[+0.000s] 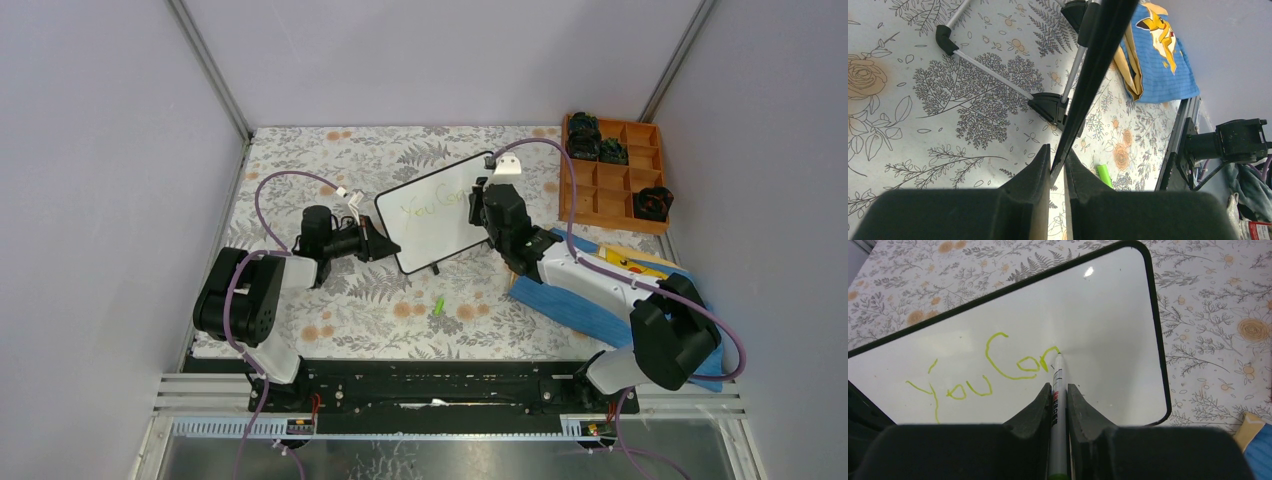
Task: Write a sentence on the whiteboard
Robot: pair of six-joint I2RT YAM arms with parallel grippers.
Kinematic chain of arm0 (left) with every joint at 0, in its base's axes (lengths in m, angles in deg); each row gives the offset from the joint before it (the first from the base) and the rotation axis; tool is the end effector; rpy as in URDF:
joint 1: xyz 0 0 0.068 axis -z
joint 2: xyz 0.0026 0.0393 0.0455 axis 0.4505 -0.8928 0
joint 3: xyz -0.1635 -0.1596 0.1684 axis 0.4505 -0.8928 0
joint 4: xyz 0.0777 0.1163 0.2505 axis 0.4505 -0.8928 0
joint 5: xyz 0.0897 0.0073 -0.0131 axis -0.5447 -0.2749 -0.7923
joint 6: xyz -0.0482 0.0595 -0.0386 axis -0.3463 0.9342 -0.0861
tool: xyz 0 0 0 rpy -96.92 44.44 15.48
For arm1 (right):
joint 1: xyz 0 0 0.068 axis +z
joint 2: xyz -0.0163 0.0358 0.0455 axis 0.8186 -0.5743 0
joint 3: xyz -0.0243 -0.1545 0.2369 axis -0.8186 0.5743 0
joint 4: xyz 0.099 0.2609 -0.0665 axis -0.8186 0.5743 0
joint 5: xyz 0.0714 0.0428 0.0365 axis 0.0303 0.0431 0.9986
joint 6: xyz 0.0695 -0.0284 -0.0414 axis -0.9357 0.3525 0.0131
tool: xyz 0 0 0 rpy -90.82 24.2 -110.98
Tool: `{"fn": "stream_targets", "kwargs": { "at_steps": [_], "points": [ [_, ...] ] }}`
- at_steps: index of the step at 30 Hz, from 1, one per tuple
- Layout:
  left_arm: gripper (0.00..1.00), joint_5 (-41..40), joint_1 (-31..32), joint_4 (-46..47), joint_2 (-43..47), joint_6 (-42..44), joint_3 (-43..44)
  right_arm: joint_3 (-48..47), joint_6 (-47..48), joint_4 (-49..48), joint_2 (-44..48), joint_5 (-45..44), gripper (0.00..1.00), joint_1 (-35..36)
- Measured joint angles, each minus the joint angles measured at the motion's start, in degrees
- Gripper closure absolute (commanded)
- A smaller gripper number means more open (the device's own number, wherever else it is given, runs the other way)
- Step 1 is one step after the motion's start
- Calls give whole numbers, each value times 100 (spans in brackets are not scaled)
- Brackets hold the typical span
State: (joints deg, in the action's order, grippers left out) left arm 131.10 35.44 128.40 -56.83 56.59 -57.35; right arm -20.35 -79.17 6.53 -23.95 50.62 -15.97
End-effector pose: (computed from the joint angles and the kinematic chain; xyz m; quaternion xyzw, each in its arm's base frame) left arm 0.3213 -0.1069 0.1254 0.1110 0.7857 -0.4812 0.3726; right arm 0.3250 0.2220 0.2712 -0.0187 0.7764 0.1316 0.6161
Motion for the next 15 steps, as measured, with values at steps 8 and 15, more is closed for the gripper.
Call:
{"fn": "stream_targets", "kwargs": {
  "at_steps": [8,15],
  "points": [
    [100,-37,31,-4,0,13,11,332,0,-42,87,26,100,-7],
    [100,-35,31,-20,4,20,11,498,-9,-31,284,15,100,-15]
  ]
}}
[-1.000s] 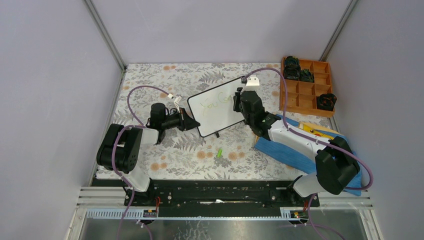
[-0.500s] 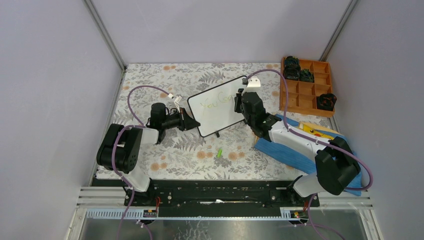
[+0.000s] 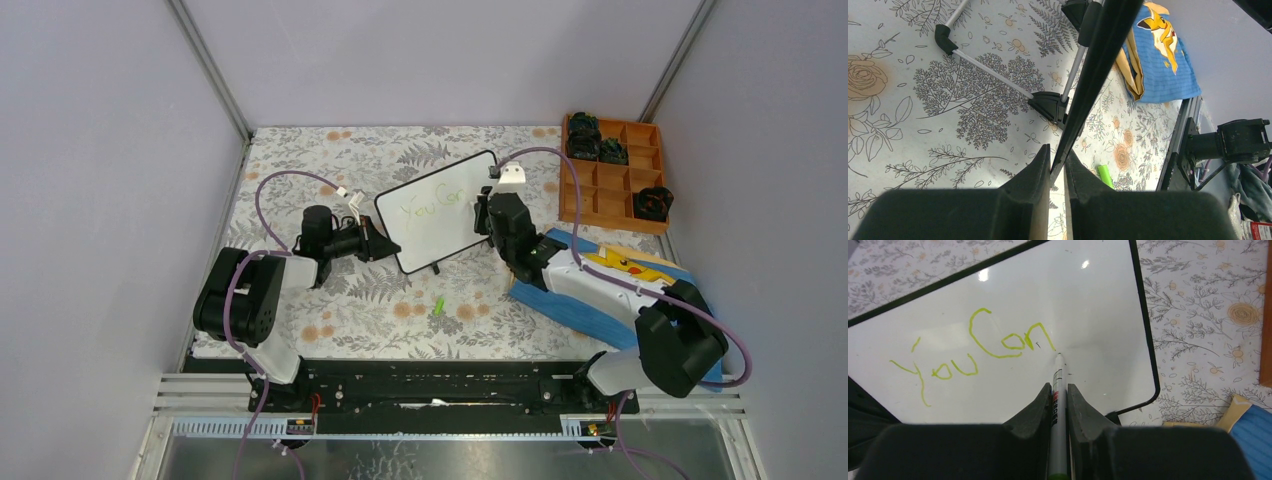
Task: Write a sentence on the whiteboard
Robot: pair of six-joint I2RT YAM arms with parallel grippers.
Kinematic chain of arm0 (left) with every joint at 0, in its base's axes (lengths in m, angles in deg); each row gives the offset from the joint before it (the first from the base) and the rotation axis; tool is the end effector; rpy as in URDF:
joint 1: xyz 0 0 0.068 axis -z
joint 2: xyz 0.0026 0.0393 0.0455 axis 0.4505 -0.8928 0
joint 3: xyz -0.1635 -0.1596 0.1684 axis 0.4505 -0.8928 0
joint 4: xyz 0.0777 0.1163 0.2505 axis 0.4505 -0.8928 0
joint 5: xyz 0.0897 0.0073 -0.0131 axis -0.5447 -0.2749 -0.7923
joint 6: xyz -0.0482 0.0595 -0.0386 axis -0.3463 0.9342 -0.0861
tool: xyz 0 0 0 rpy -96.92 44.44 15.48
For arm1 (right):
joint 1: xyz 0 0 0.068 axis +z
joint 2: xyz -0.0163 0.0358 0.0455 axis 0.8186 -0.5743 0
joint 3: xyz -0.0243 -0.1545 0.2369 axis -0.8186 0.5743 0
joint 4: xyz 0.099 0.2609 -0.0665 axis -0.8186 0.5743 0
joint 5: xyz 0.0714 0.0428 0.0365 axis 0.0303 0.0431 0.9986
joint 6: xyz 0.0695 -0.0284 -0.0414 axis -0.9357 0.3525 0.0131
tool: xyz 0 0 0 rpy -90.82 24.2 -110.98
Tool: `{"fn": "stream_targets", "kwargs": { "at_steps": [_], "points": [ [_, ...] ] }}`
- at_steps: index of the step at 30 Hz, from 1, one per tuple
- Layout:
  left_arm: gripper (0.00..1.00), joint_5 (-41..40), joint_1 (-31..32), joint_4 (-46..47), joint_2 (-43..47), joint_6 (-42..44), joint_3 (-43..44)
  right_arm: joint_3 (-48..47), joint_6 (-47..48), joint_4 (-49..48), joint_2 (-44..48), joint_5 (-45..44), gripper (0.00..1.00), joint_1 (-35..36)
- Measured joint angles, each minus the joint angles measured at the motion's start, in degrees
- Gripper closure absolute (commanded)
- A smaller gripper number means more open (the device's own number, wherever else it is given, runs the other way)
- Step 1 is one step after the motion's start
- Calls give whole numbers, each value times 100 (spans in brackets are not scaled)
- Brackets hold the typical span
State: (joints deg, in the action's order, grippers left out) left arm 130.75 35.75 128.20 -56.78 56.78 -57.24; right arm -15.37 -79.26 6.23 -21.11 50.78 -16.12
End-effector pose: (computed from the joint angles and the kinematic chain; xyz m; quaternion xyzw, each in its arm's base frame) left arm 0.3214 -0.1084 0.1257 0.1126 0.7862 -0.4796 0.3732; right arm 0.3116 0.2101 0.2550 -0.0225 0.7854 0.1247 0.6059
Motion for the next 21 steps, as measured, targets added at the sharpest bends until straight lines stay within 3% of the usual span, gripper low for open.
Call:
{"fn": "stream_targets", "kwargs": {
  "at_steps": [10,21],
  "points": [
    [100,-2,0,-26,7,22,0,166,-20,-181,1174,205,100,111],
    [100,0,0,-39,7,42,0,944,313,-503,1305,306,100,1475]
  ]
}}
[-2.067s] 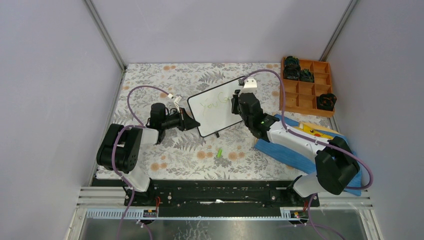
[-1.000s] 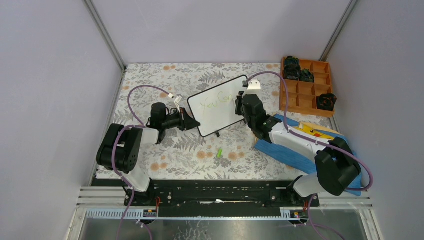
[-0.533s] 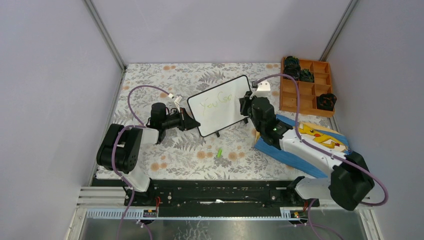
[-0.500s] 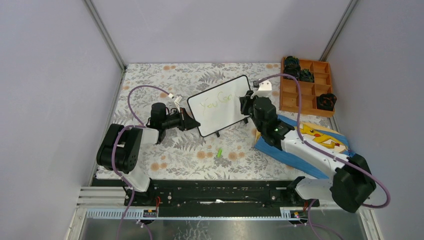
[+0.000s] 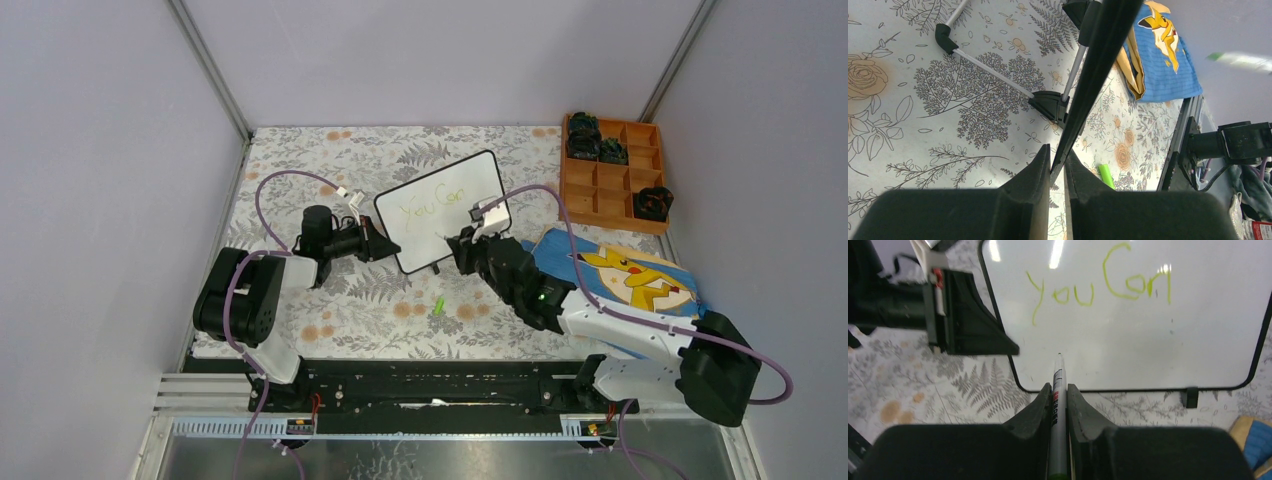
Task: Write a sentence on the whiteboard
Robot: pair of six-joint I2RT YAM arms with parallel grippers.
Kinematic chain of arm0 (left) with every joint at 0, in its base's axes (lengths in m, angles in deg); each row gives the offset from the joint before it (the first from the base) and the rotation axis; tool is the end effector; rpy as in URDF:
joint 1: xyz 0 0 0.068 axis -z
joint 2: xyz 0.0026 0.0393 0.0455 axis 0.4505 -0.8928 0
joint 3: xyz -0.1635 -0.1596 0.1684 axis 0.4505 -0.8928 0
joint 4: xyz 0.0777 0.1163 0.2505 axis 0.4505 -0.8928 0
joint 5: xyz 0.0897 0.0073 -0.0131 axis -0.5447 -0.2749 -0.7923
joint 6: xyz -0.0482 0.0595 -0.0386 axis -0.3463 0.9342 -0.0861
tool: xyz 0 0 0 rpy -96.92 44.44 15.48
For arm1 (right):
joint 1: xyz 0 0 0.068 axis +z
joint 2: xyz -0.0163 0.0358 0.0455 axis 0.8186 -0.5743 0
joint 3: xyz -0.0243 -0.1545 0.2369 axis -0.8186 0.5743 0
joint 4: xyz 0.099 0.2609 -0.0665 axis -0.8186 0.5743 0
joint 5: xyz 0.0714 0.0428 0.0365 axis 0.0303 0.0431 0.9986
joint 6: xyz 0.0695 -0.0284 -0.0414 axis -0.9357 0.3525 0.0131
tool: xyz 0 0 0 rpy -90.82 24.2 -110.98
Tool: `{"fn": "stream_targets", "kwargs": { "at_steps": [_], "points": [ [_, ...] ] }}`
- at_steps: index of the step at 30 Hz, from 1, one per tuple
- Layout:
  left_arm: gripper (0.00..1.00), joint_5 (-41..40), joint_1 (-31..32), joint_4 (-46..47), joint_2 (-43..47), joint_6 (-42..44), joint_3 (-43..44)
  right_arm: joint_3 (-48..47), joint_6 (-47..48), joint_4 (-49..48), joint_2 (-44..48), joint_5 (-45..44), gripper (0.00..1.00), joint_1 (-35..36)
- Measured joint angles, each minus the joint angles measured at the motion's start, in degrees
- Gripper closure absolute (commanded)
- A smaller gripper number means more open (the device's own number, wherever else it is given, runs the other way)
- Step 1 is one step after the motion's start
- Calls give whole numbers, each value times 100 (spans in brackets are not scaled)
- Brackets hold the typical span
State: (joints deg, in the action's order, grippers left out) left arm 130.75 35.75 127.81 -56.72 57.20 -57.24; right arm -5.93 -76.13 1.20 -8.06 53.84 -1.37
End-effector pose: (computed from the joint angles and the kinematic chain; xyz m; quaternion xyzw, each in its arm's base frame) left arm 0.3210 -0.1083 0.1252 0.1143 0.7870 -0.4782 0.3727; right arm 0.2156 0.2451 0.2753 -0.1342 0.7303 0.2434 0.6240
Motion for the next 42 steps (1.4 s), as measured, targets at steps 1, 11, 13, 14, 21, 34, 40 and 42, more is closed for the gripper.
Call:
{"fn": "stream_targets", "kwargs": {
  "at_steps": [1,11,13,14,21,34,40,42],
  "points": [
    [100,0,0,0,0,0,0,146,-4,-17,-33,26,100,33],
    [100,0,0,-24,0,39,2,664,2,-686,-525,-26,100,334],
    [100,0,0,-28,2,44,2,669,24,-973,-704,-122,100,393],
    [100,0,0,-33,2,44,2,669,37,-1071,-780,-155,100,411],
    [100,2,0,-107,11,57,35,590,129,-1563,-1515,-446,100,483],
    [100,-15,4,-219,39,79,63,560,280,-2133,-1668,-739,100,490],
    [100,-20,7,-238,44,81,66,354,334,-2184,-1681,-828,100,490],
    [100,-22,9,-238,44,83,66,289,345,-2221,-1700,-872,100,490]
  ]
}}
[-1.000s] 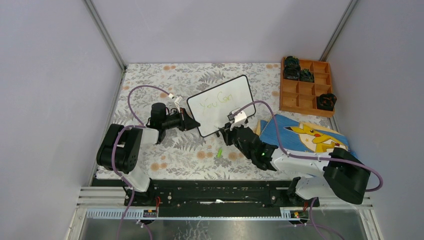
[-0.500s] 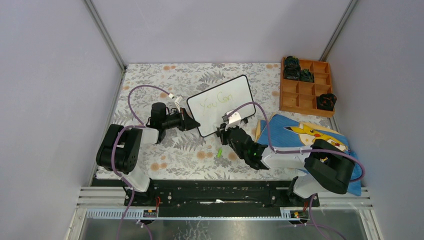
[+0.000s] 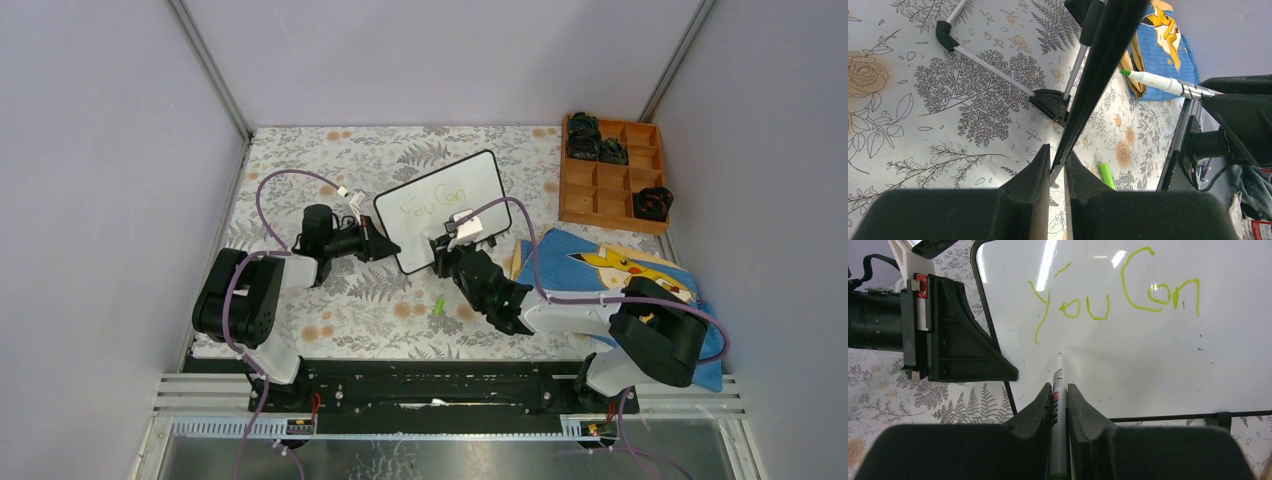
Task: Write a sentence on the whiteboard
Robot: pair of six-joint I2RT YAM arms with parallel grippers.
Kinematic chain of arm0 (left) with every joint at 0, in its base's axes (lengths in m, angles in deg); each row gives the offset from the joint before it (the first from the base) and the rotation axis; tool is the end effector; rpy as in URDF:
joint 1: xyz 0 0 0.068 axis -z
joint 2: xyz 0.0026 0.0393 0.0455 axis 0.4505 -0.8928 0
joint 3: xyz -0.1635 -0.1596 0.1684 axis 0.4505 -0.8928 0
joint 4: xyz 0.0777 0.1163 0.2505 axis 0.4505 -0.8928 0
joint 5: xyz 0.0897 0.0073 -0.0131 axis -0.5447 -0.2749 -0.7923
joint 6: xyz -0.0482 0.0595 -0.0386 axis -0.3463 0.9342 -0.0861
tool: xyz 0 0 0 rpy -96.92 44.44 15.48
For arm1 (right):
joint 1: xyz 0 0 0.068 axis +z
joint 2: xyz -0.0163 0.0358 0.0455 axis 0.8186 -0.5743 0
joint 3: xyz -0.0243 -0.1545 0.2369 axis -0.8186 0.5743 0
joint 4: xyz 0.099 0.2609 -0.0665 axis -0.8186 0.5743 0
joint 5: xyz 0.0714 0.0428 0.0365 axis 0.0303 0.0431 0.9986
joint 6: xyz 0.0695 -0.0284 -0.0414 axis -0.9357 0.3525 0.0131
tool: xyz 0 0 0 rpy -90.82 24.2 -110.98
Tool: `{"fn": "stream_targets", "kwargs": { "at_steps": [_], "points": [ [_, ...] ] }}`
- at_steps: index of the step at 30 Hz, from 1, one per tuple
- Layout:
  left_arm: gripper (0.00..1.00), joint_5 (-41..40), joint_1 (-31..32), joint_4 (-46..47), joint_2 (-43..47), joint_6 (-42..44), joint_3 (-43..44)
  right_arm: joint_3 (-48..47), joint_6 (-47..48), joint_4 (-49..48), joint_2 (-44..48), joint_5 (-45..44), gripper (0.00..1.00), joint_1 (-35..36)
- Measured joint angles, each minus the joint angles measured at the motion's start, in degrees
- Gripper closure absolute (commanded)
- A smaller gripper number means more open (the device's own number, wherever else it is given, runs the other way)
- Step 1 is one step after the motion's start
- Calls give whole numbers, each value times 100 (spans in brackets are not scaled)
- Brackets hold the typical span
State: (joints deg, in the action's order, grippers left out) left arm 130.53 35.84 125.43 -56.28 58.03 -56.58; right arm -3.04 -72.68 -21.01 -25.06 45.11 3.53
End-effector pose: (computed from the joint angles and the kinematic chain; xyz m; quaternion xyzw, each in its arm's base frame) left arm 0.3219 -0.1088 0.1262 0.1150 0.7915 -0.4744 0.3677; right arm 0.2197 0.2849 0.2148 -0.1276 0.7169 0.2102 0.6524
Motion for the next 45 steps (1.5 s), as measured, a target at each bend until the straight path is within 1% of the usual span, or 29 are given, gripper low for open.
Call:
{"fn": "stream_targets", "kwargs": {
  "at_steps": [20,45],
  "points": [
    [100,0,2,-2,2,0,0,-323,9,267,-385,-48,100,2],
    [100,-4,2,-2,2,-2,2,-247,-186,632,-402,-44,100,0]
  ]
}}
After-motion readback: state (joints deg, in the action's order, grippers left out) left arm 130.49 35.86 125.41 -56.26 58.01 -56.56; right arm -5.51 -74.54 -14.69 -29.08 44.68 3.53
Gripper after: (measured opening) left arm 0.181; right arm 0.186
